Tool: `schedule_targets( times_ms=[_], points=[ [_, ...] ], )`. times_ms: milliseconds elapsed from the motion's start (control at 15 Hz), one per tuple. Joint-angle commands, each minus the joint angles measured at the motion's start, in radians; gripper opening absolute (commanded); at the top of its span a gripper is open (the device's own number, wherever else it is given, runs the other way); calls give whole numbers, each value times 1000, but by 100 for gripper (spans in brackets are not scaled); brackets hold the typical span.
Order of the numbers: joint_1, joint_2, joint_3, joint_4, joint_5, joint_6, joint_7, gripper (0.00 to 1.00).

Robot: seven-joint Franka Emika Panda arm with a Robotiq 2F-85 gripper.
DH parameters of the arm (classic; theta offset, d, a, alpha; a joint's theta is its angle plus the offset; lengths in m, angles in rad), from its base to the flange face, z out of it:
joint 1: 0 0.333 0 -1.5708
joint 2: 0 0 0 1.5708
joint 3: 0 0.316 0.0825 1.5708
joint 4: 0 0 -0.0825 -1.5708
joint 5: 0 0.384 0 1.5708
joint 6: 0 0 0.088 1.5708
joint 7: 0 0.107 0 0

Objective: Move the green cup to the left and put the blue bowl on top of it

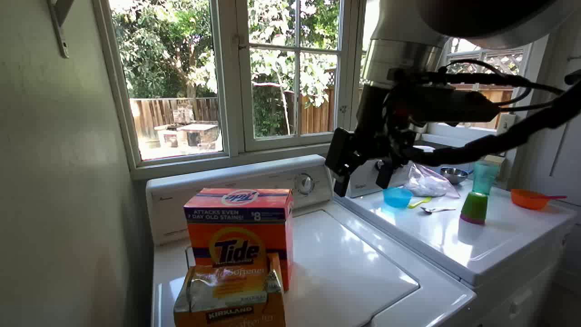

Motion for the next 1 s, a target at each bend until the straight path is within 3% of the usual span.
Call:
schedule_targets(
  times_ms=[0,733,867,933],
  points=[
    [4,1,-5,1,-5,-3,3,100],
    [4,1,-5,1,-5,-3,3,100],
    [-17,-6,4,1,-15,30,30,100],
    [-62,-17,17,3,-49,54,68,100]
  ],
)
